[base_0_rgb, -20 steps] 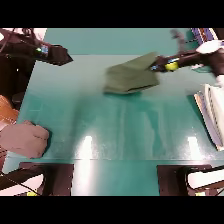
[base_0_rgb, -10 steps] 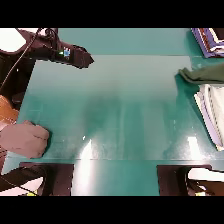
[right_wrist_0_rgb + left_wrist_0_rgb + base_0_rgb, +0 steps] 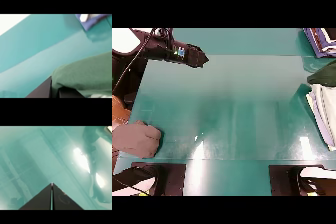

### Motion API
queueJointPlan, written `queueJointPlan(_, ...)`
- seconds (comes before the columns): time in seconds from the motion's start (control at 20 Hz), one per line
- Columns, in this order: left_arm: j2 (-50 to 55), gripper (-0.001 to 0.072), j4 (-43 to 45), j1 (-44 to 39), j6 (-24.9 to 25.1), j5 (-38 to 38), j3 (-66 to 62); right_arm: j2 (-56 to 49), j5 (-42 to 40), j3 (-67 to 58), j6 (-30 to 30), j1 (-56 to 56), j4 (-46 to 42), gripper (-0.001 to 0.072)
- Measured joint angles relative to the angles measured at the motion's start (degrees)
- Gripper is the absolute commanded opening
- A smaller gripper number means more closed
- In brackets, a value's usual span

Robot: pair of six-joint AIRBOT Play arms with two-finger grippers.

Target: Fold the shirts.

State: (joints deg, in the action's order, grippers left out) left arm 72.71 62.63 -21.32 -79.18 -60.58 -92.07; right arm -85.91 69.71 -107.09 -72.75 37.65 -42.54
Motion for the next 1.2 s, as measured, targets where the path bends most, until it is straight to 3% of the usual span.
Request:
queueJointPlan(0.35,0.0,0.0022,0.0,0.0,0.0,-0.2,0.0,0.4,10.0,-7.4,1.0,3.2,-0.7,0.0016)
queueJointPlan(0.75,0.0,0.0022,0.0,0.0,0.0,-2.1,0.0,10.4,15.7,10.3,3.1,11.8,-11.1,0.0019)
queueJointPlan(0.8,0.0,0.0022,0.0,0.0,0.0,-2.3,0.0,12.3,16.0,13.5,3.3,13.3,-13.7,0.0067)
queueJointPlan(0.85,0.0,0.0022,0.0,0.0,0.0,-2.5,0.0,14.3,16.5,16.5,3.5,14.8,-16.4,0.0195)
queueJointPlan(1.1,0.0,0.0022,0.0,0.0,0.0,-2.9,0.0,22.6,16.6,28.7,3.8,22.6,-27.8,0.0524)
queueJointPlan(1.2,0.0,0.0022,0.0,0.0,0.1,-2.9,0.0,24.8,16.4,32.0,3.8,25.4,-29.8,0.0525)
